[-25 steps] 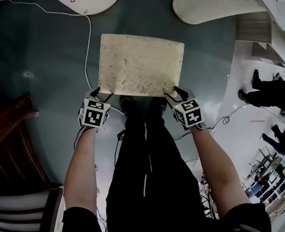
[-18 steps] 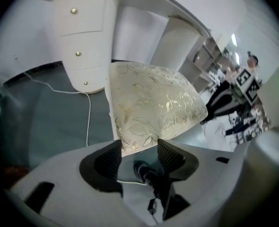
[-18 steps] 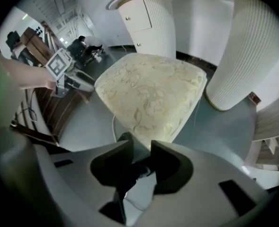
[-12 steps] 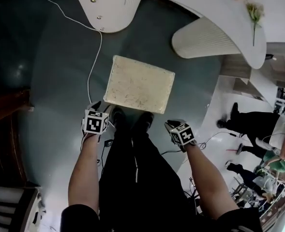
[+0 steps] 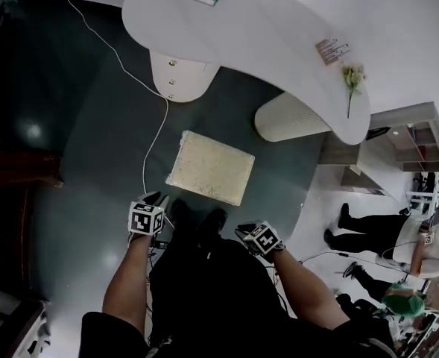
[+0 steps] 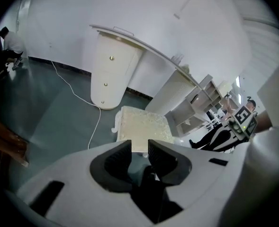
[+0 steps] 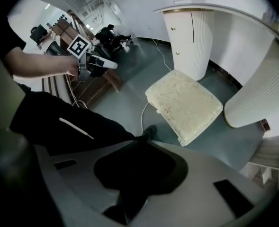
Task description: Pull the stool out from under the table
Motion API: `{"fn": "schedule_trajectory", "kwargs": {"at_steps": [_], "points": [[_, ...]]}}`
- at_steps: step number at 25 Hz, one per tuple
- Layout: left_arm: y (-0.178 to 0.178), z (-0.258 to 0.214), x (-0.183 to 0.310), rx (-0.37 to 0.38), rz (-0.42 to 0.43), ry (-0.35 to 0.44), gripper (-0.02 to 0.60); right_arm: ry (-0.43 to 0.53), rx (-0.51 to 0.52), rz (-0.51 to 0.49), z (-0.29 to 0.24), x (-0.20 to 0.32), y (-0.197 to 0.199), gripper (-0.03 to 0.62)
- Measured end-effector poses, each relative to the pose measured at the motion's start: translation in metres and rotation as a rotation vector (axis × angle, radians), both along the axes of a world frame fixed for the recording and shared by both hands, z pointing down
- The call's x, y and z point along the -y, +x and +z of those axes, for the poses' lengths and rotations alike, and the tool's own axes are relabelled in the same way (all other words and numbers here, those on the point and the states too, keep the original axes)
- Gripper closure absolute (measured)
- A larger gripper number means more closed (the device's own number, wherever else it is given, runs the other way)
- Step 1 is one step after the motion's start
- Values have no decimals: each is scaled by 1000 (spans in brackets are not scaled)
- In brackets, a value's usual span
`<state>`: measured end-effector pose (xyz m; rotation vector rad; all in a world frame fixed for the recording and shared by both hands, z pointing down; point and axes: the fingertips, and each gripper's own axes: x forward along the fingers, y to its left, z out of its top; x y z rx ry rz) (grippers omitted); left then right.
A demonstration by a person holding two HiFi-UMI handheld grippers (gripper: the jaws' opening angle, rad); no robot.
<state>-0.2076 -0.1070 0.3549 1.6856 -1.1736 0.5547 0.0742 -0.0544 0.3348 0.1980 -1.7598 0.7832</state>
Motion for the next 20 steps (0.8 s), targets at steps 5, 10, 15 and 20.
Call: {"fn": "schedule_trajectory", "kwargs": {"at_steps": [5, 10, 15, 20], "points": [[24, -42, 11, -47, 7, 80, 471, 168, 3, 88, -31, 39, 8, 540], [35, -77, 24, -44, 9, 139, 472, 232, 87, 151, -54, 55, -2, 564], [44, -113, 33, 18, 0, 211, 505, 286, 169, 42, -67, 59, -10, 588], [76, -167, 38, 168, -65, 298, 506, 399, 288, 13, -114, 84, 20, 588]]}}
